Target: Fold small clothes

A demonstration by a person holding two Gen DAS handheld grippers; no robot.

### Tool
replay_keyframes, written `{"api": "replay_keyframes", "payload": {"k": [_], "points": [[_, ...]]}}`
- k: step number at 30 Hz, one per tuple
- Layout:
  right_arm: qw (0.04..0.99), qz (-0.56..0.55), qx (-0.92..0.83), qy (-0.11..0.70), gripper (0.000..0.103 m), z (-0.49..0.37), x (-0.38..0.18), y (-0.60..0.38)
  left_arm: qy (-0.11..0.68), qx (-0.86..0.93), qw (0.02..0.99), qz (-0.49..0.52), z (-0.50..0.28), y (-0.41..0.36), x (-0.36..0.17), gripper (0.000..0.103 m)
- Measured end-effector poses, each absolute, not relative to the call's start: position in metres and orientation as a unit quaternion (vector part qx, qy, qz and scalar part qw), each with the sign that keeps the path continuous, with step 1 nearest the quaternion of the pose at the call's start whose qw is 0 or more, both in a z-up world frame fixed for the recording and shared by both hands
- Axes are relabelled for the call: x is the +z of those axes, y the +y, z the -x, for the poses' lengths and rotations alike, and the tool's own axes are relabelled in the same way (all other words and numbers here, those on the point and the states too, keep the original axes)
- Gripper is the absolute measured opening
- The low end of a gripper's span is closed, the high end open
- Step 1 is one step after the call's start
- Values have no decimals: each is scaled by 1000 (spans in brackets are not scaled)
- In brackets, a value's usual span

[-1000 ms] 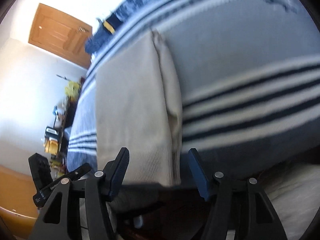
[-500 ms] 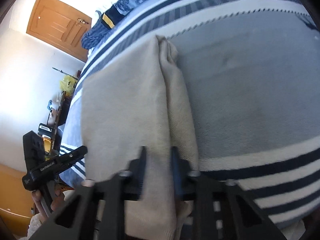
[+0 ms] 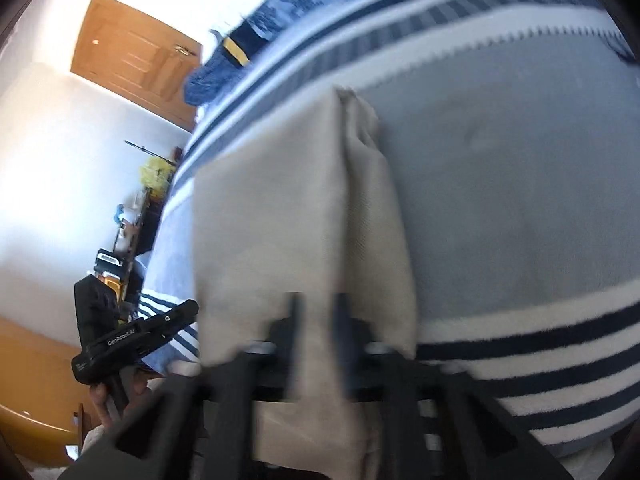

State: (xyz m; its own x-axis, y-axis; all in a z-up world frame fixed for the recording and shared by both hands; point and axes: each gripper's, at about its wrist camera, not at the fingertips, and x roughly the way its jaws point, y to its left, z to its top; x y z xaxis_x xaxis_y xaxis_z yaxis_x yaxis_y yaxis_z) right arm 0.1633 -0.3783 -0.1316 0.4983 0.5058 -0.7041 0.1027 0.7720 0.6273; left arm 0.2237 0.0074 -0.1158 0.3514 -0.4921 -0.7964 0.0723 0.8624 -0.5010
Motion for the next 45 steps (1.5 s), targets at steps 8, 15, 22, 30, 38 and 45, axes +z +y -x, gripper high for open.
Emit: {"api": "replay_keyframes", "payload": {"k": [8,15,22,30,38,45], "points": [[808,-315,127,481,57,-227,-118,-388,538,-177,811,148,-291,-33,-94,43],[812,-329,117,468,32,-289,-141,-401,531,-202,802,186,-337,-41,-109,44],[813,-333,126,462,4,-309,-158,-395,509,-200,801,242,-350,-36,-128,37],[840,-293,81,450,3,-315,-153,-396,505,-187,812,225,-360,-38,-133,39],[832,-346,108,420,31,-300,-143,-410,499,-178,803,273,-356,-15,-124,47],[801,-382,109,448,67,-299,-163,-430,535,-192,770,290,-365,-18,-149,76]]}}
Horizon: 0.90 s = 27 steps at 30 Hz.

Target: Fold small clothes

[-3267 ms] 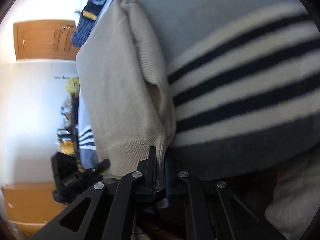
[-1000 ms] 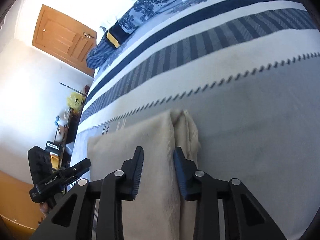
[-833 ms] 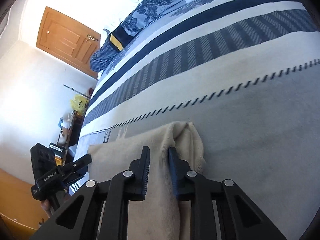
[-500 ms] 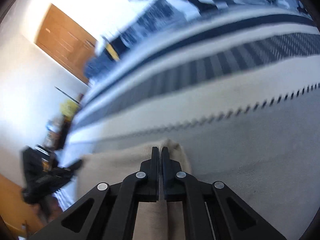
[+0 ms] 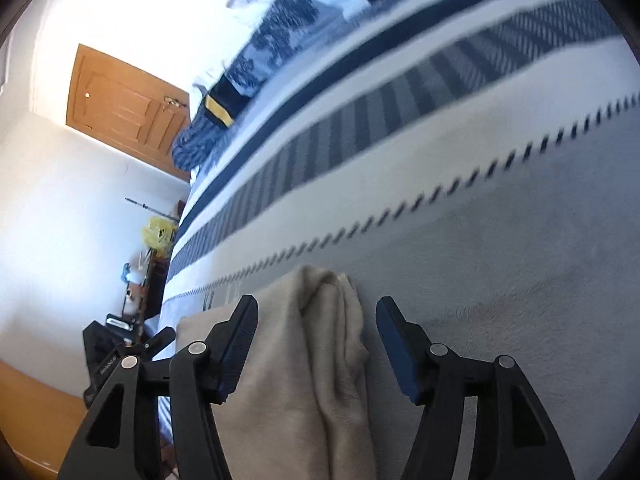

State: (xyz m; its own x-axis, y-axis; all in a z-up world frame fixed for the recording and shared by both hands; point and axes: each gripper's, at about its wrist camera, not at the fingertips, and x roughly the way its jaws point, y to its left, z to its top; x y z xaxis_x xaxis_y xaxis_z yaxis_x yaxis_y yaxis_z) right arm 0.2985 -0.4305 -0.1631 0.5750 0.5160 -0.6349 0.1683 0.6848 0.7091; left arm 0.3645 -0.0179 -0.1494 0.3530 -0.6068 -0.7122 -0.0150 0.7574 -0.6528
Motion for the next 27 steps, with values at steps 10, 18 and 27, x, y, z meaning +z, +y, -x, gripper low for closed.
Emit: {"api": "replay_keyframes", "payload": {"k": [10,18,27], "points": [[792,-392,122,452,18,-308,-175,-416,497,-218,762,354,-360,-13,-133,32],[835,-308,99,445,19,-313,-157,-391,487,-191,812,260,-360,-26,-125,37],[848,-311,62,424,68,-271,-121,-396,493,-130,854,100,-282,-34,-100,68]]}}
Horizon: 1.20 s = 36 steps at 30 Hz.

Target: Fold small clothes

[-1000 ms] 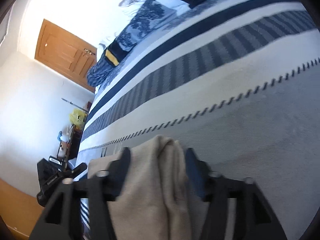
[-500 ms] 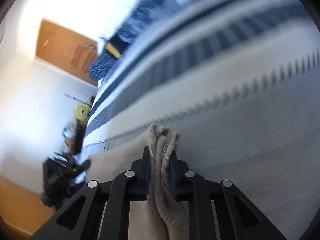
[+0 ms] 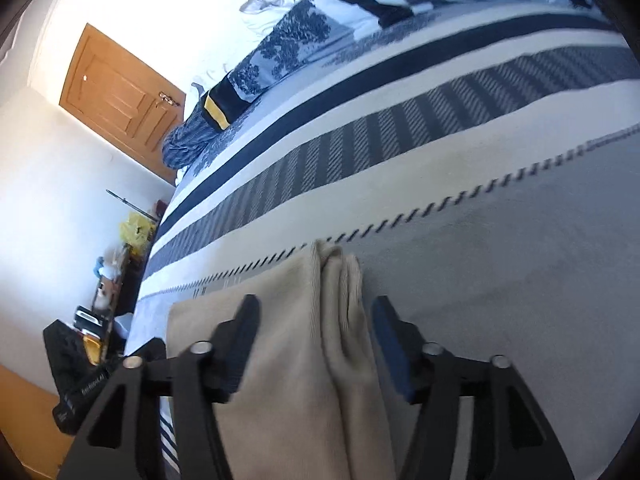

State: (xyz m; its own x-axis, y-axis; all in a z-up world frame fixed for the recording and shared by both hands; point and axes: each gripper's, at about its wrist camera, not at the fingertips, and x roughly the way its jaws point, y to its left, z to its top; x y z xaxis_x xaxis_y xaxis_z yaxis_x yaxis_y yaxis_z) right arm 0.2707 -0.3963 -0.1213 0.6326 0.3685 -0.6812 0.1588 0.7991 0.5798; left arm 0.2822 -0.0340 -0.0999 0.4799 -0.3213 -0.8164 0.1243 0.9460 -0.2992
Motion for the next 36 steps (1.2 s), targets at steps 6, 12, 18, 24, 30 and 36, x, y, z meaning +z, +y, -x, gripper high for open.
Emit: {"api": "replay_keyframes", "payload": {"k": [6,12,18,24,30,36], "points": [[820,-336,67,457,73,-199,-126,-391,526,-135,834,100,-205,-10,-109,68],[773,-385,67,500,73,-128,-156,-396,568,-150,798,137,-162,1,-125,68],[752,-391,85,524,66,-96,-172,-383,624,-161,746,166,-148,-3,-156,48],[724,-413,106,542,15,-95,-191,-376,596,-185,760,181,-136,3,-139,11],[752,-350,84,552,16,-79,-177,-363,605,-152,768,145,-125,6,-142,18],[735,-397,88,543,57,-64,-181,-369,607,-157,760,174,-115,20,-135,53]]}}
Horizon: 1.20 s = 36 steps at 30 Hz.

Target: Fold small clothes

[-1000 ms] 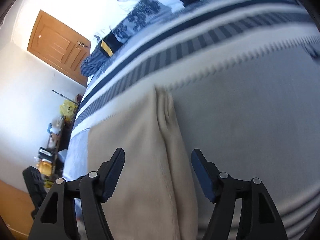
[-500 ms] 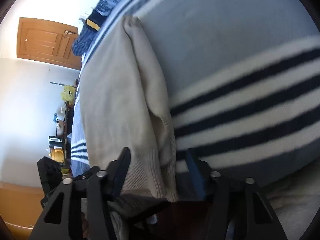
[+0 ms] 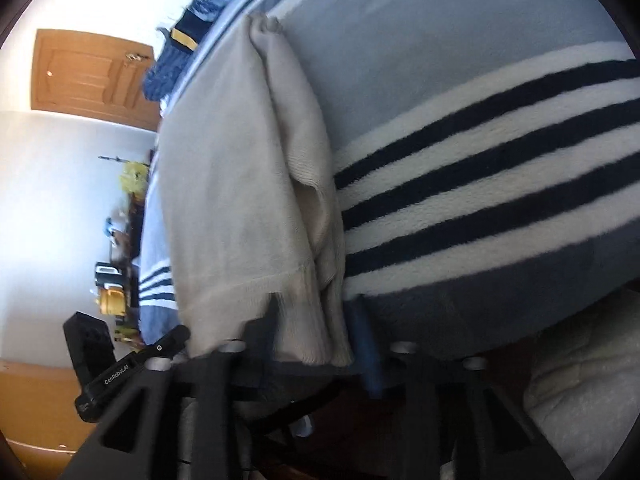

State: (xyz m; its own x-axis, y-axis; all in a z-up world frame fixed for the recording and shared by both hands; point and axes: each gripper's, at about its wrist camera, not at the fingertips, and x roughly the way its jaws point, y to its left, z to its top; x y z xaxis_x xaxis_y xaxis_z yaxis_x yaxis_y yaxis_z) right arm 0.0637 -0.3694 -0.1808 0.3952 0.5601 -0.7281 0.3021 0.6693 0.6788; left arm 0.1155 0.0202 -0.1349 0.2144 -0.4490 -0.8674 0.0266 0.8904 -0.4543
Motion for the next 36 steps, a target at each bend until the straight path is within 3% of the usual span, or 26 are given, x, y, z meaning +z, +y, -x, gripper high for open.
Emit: {"api": "replay_keyframes", "payload": {"k": [4,5,6,7,8,9,13,19,21,24,27,29,36], "points": [[713,-417,101,555,56,-57,-195,-364,633,-169,733,182,-117,17,-154,53],[712,-412,100,559,51,-54,-199,-362,637,-169,731,181,-118,15,-157,49],[713,-405,99,564,46,-55,-201,-360,639,-168,729,181,-118,15,-160,31],[713,-399,97,569,33,-56,-203,-358,640,-180,721,195,-117,17,-160,17],[710,-400,101,571,14,-55,-203,-358,636,-185,721,203,-116,18,-155,16],[707,-405,109,569,8,-54,-202,-357,623,-186,733,198,-112,19,-146,15],[734,-377,96,556,7,-43,-180,-360,612,-181,756,148,-106,12,-142,14],[733,-342,78,582,7,-55,-193,-354,616,-167,763,101,-108,-3,-149,14],[738,-329,78,583,7,-54,-191,-351,613,-163,767,92,-109,-6,-148,19],[741,-325,77,582,10,-55,-188,-350,595,-140,789,61,-102,-10,-136,38],[761,-293,64,575,32,-49,-174,-351,563,-141,814,21,-90,-21,-116,51],[779,-272,59,561,54,-43,-162,-350,543,-148,826,18,-80,-24,-104,57],[805,-277,47,522,59,-14,-123,-345,436,-101,893,-39,-34,-28,-50,78]]}}
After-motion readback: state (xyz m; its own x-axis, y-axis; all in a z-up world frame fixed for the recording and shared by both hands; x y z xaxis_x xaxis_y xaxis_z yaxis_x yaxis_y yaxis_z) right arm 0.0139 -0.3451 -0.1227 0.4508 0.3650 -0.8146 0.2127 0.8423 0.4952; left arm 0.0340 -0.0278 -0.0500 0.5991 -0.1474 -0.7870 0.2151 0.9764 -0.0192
